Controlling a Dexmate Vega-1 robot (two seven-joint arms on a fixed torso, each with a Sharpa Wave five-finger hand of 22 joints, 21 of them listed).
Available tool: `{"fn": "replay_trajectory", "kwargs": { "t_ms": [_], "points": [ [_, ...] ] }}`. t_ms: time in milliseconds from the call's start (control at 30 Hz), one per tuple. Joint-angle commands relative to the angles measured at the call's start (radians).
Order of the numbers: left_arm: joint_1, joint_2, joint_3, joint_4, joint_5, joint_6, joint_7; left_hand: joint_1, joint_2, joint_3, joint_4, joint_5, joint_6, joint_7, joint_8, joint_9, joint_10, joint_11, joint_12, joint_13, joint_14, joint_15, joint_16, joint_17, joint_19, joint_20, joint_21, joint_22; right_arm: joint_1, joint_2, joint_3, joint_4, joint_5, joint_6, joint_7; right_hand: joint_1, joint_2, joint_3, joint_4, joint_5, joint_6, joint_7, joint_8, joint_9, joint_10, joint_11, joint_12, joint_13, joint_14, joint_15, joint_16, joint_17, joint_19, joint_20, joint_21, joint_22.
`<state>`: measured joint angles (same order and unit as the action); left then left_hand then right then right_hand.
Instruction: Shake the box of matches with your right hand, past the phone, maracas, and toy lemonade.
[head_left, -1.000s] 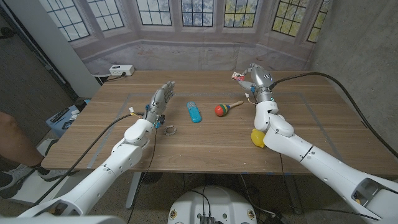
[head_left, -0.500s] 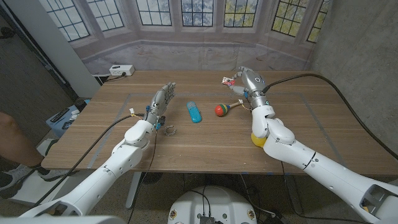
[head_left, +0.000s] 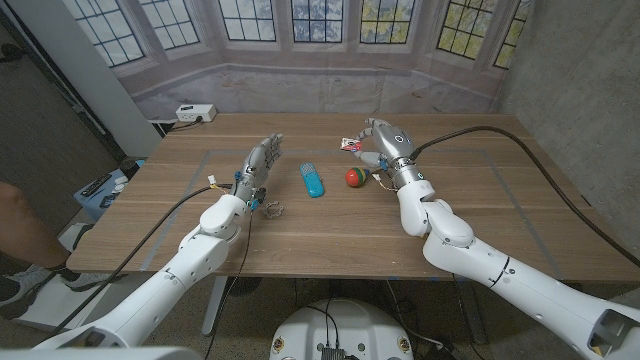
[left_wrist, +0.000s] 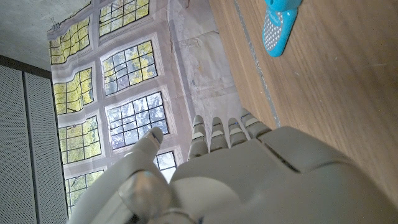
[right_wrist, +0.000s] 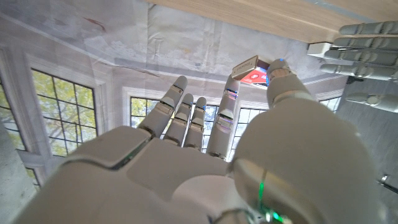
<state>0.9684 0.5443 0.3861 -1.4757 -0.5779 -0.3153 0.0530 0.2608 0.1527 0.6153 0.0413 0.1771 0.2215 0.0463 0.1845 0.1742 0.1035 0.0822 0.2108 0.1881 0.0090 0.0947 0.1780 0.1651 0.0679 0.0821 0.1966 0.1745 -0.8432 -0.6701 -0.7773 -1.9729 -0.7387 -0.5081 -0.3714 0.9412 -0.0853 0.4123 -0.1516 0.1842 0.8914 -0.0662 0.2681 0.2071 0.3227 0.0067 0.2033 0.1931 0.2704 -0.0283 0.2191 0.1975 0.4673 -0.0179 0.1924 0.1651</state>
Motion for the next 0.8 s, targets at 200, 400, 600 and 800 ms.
{"fn": "replay_trajectory", "kwargs": {
  "t_ms": [200,400,600,800],
  "points": [
    [0.019,0.01,-0.007,-0.012,-0.001,-0.01,-0.001,-0.007,0.0,0.003,-0.002,-0.003,0.008,-0.002,0.001,0.006,0.007,0.0,-0.002,0.003,0.002,0.001,-0.001,0.004,0.004,0.006,0.0,0.002,-0.082,-0.021,-0.018,-0.075,-0.068,0.084,0.077,0.005,0.008,-0.005,-0.003,-0.006,0.013,0.001,0.0,0.005,0.012,0.004,-0.002,0.003,0.004,0.004,0.004,0.006,0.001,0.009,-0.001,0.005],
    [0.02,0.014,-0.01,-0.008,-0.003,-0.014,-0.009,-0.007,0.0,0.003,-0.003,-0.003,0.008,-0.001,0.0,0.006,0.008,-0.001,-0.001,0.003,0.002,0.002,-0.001,0.004,0.004,0.005,0.0,0.002,-0.094,-0.011,-0.016,-0.074,-0.086,0.102,0.094,0.004,0.008,-0.006,-0.002,-0.006,0.014,0.002,0.0,0.005,0.015,0.004,-0.001,0.003,0.004,0.004,0.004,0.006,0.001,0.009,-0.001,0.005],
    [0.016,0.02,-0.013,0.0,-0.006,-0.015,-0.02,-0.008,0.0,0.004,-0.003,-0.003,0.008,-0.001,0.0,0.006,0.008,-0.002,-0.002,0.003,0.001,0.001,-0.001,0.004,0.004,0.005,0.0,0.002,-0.097,0.007,-0.008,-0.063,-0.101,0.109,0.09,0.004,0.01,-0.006,-0.002,-0.006,0.014,0.002,-0.001,0.005,0.016,0.003,-0.001,0.003,0.006,0.002,0.004,0.007,0.003,0.009,0.0,0.005],
    [0.008,0.024,-0.017,0.014,-0.012,-0.014,-0.03,-0.009,-0.001,0.004,-0.004,-0.003,0.008,-0.001,0.0,0.006,0.008,-0.002,-0.002,0.003,0.002,0.001,-0.001,0.004,0.004,0.005,0.0,0.002,-0.08,0.034,-0.006,-0.044,-0.116,0.103,0.103,0.004,0.012,-0.007,-0.001,-0.006,0.015,0.003,-0.002,0.006,0.017,0.003,-0.001,0.003,0.007,0.003,0.005,0.007,0.004,0.009,0.0,0.005]
  ]
}}
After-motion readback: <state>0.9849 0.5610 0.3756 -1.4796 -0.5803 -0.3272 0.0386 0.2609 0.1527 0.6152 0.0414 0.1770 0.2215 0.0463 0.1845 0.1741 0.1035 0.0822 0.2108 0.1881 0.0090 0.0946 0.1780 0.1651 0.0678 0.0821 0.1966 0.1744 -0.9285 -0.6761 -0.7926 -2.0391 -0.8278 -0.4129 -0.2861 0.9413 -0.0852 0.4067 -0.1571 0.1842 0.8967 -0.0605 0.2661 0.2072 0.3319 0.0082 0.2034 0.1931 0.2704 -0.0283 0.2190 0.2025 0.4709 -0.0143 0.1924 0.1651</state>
